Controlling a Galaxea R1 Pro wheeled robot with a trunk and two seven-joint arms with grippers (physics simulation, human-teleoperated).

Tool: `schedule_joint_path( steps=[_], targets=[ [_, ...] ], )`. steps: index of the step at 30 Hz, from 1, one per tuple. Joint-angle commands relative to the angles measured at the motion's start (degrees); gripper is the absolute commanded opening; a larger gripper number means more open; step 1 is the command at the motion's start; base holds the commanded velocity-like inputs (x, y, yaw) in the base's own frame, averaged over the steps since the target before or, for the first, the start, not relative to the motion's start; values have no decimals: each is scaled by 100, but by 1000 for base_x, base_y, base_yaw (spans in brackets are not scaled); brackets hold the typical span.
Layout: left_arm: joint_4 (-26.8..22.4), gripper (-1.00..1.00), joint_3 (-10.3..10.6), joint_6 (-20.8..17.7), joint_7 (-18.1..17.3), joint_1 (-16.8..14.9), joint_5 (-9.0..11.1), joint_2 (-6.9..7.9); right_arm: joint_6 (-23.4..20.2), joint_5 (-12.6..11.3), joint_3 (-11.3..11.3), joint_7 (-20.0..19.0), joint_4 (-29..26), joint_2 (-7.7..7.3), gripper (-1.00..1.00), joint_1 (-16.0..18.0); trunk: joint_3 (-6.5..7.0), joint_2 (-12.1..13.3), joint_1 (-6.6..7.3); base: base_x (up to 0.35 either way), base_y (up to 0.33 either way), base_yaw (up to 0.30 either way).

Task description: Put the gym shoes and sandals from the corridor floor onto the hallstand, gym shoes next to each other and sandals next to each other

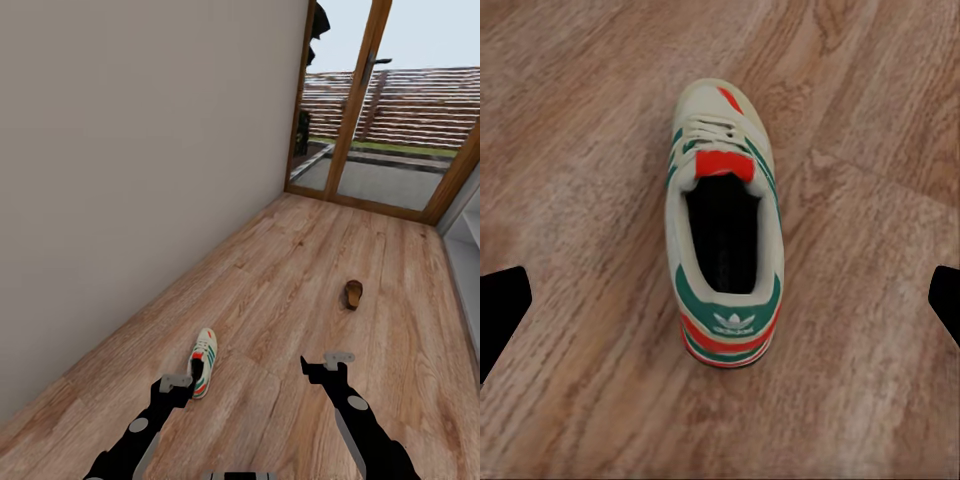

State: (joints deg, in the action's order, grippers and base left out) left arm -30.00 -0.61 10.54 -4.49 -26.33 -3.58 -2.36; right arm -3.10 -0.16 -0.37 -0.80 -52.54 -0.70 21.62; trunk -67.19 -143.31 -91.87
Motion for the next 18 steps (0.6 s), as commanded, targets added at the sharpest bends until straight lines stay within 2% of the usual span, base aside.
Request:
schedule_joint_path(
  steps=[1, 9, 18],
  targets=[
    [3, 100, -9, 21, -8, -3, -37, -2, -33, -1, -5, -8, -11, 0, 100, 0, -37, -4, -1, 0, 0, 124],
    [3, 100, -9, 26, -8, -3, -37, -2, -33, -1, -7, -9, -11, 0, 100, 0, -289, -14, -22, 0, 0, 98],
    [3, 100, -9, 25, -8, -3, -37, -2, -33, -1, -7, -8, -12, 0, 100, 0, -572, -26, -45, 0, 0, -50]
  ],
)
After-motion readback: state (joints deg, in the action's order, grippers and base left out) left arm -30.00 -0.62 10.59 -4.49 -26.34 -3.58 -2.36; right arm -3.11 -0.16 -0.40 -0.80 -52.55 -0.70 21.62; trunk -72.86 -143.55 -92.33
